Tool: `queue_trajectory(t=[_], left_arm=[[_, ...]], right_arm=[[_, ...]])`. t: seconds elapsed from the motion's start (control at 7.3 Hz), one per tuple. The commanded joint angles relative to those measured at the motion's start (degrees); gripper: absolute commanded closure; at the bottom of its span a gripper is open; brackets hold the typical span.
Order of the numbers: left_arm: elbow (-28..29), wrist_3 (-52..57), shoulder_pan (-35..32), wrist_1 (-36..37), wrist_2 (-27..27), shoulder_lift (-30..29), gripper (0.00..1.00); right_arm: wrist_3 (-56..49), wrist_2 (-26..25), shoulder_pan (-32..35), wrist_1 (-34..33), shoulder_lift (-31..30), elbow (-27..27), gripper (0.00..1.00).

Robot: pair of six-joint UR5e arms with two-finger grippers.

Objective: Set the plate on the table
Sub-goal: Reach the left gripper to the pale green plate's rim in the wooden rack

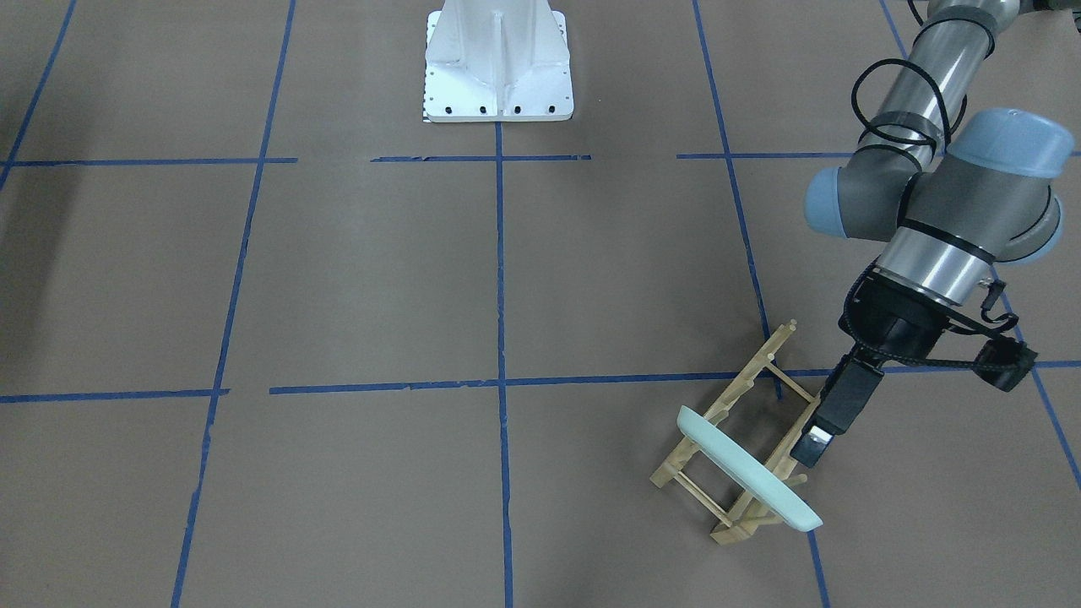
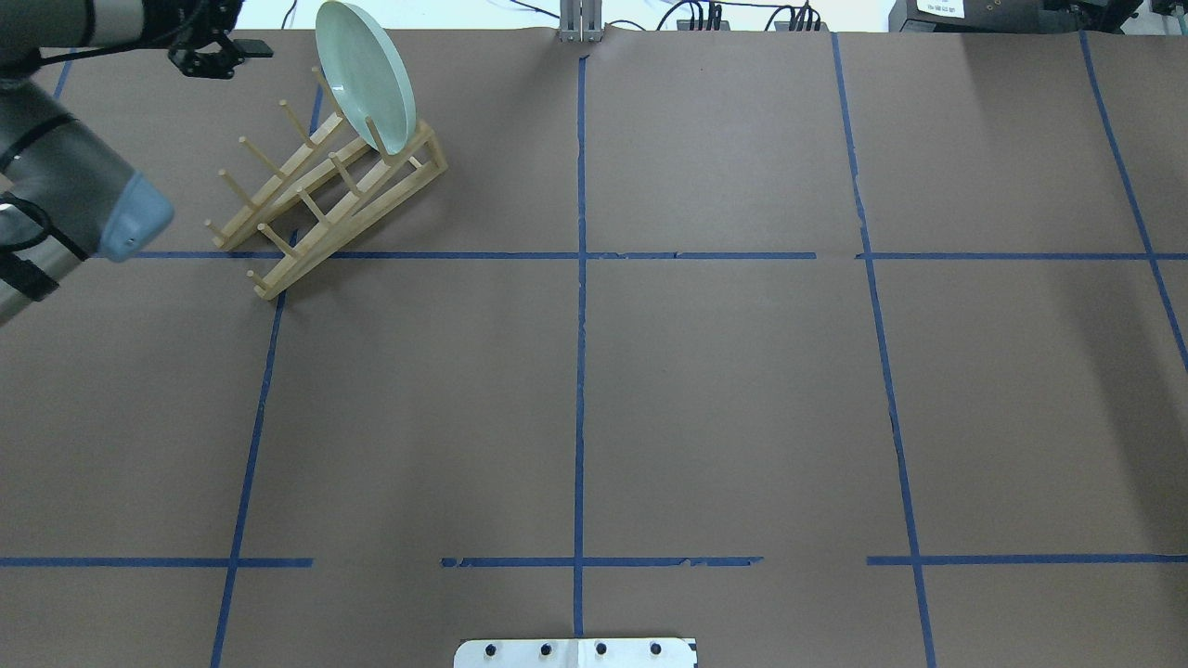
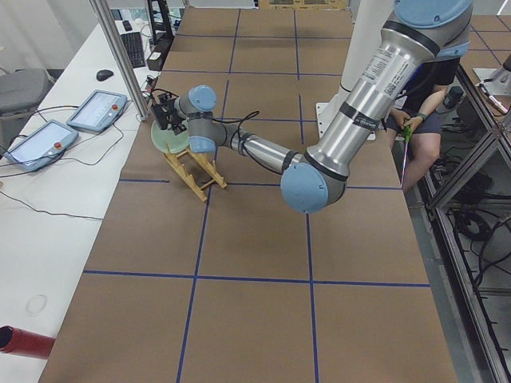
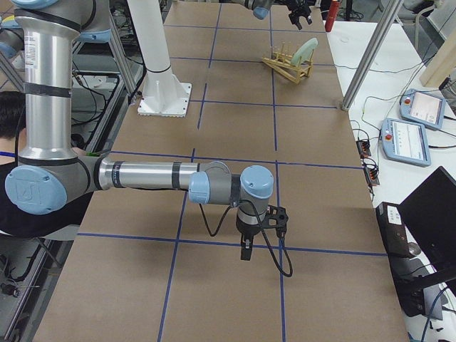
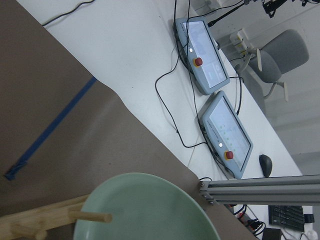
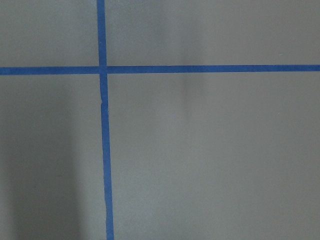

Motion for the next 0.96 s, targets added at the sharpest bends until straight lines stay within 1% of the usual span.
queue_trajectory(t=[0.0,0.14,0.27,0.41,0.55,0.82], left_arm=[[1.53,-0.31,2.13,-0.30,1.34,-1.58,0.00],[2.06,-0.22,2.22,-0.30,1.34,-2.28,0.07],[3.37,-0.21,2.22,-0.22,1.34,-3.60,0.19],[4.60,-0.13,2.22,-0.22,1.34,-4.57,0.34],[4.79,1.27,2.22,-0.22,1.34,-4.75,0.51],[4.79,3.20,2.04,-0.30,1.25,-4.49,0.95]], right_arm=[[0.00,-0.09,0.00,0.05,0.00,0.00,0.00],[0.00,0.00,0.00,-0.03,0.00,0.00,0.00],[0.00,0.00,0.00,-0.04,0.08,0.00,0.00],[0.00,0.00,0.00,-0.04,0.00,0.00,0.00],[0.00,0.00,0.00,-0.04,0.00,0.00,0.00],[0.00,0.00,0.00,-0.04,0.00,0.09,0.00]])
